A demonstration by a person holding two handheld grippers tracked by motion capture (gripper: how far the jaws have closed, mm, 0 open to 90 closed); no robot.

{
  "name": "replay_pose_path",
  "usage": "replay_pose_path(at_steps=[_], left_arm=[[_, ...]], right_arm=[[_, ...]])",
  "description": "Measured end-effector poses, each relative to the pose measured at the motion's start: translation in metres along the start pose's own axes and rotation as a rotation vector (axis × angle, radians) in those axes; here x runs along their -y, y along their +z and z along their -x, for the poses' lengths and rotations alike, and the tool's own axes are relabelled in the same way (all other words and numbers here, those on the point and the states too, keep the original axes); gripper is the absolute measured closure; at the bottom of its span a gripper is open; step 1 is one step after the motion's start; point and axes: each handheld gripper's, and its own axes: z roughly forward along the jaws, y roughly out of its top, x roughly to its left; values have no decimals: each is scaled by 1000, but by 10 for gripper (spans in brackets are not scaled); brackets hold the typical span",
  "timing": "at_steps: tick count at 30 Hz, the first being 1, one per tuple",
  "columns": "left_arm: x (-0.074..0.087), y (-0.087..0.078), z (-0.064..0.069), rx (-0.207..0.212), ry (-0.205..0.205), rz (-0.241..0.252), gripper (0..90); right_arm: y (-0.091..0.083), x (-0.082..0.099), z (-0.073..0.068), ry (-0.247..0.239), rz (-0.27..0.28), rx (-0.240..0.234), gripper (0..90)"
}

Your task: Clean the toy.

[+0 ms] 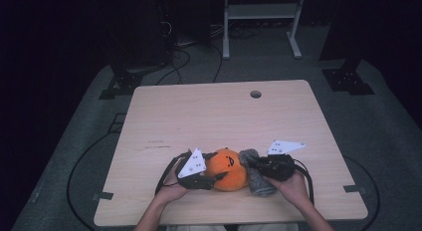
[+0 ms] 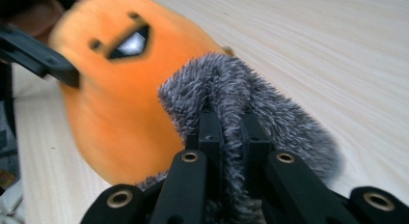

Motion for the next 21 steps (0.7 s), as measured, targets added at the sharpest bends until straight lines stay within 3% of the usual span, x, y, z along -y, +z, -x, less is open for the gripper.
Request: replay_pose_path(at_steps=[3, 6, 11, 15, 19, 21], left_arm=[[1, -3, -6, -28, -30, -5, 369], [2, -6, -12, -64, -73, -7, 365], [3, -2, -13, -82, -127, -18, 353], [2, 1, -13, -51, -173, -20, 272], [2, -1, -15, 37, -198, -16, 217], [4, -5, -17, 80, -179, -6, 214]], right_arm=[[-8, -5, -2, -5, 34, -3, 822], [-19, -16, -14, -33, 89, -36, 821], [-11, -17, -28, -47, 70, -92, 821], [5, -9, -23, -3, 21, -62, 821], [13, -1, -13, 35, 11, -35, 821], [14, -1, -11, 33, 10, -11, 821]])
